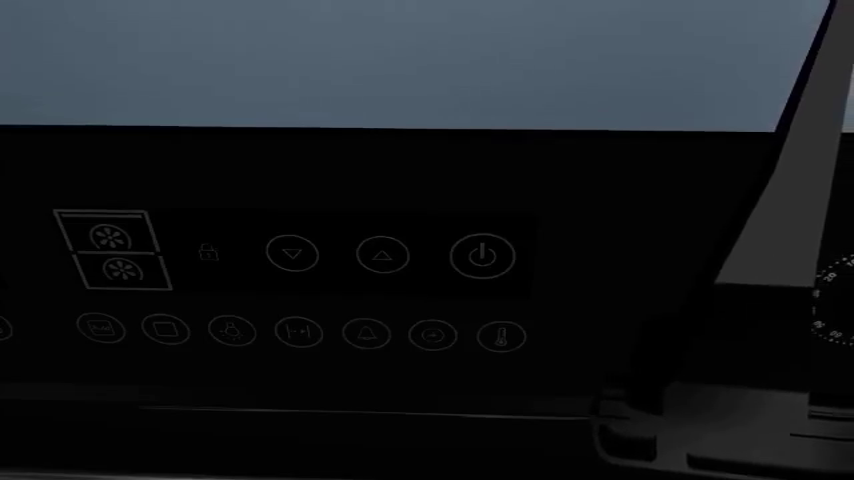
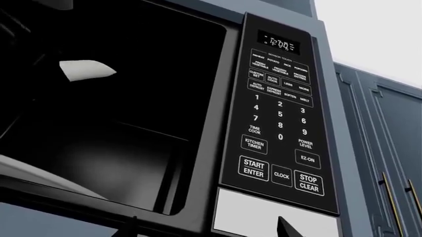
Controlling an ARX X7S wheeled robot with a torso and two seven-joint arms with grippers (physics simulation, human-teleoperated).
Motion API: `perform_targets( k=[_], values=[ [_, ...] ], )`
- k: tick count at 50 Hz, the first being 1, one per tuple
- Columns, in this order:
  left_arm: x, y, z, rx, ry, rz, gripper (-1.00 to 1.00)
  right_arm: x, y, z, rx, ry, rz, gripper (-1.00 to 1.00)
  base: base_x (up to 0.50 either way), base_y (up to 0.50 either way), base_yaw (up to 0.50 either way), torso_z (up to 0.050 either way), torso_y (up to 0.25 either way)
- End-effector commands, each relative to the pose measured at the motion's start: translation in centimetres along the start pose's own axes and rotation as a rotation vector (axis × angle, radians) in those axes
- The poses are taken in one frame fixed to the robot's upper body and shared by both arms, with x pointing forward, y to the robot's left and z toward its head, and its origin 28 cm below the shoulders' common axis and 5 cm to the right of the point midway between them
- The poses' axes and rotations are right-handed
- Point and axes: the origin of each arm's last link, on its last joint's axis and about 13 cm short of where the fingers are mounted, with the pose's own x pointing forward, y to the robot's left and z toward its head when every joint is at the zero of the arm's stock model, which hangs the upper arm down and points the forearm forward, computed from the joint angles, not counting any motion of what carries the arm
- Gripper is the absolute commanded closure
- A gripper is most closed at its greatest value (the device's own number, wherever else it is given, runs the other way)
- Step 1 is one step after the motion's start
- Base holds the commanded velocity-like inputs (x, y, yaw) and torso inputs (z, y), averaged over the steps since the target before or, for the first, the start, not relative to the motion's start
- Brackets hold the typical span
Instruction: Pick the burrito from the counter and place it in the microwave.
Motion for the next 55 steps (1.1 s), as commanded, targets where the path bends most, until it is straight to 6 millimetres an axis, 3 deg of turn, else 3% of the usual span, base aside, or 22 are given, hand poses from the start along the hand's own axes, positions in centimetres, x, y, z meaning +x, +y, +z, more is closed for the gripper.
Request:
perform_targets(
  k=[1, 55],
  values=[
    [0.7, -0.3, -0.6, -0.034, 0.056, -0.023, 1.0, 0.1, 0.2, 0.2, 0.009, -0.042, 0.031, -1.0, 0.0, 0.0, 0.0, 0.0, 0.0],
    [3.4, 0.3, -4.0, -0.079, 0.199, -0.012, 1.0, 0.0, -0.1, 0.1, -0.001, -0.035, 0.028, -1.0, 0.0, 0.0, 0.0, 0.0, 0.0]
  ],
)
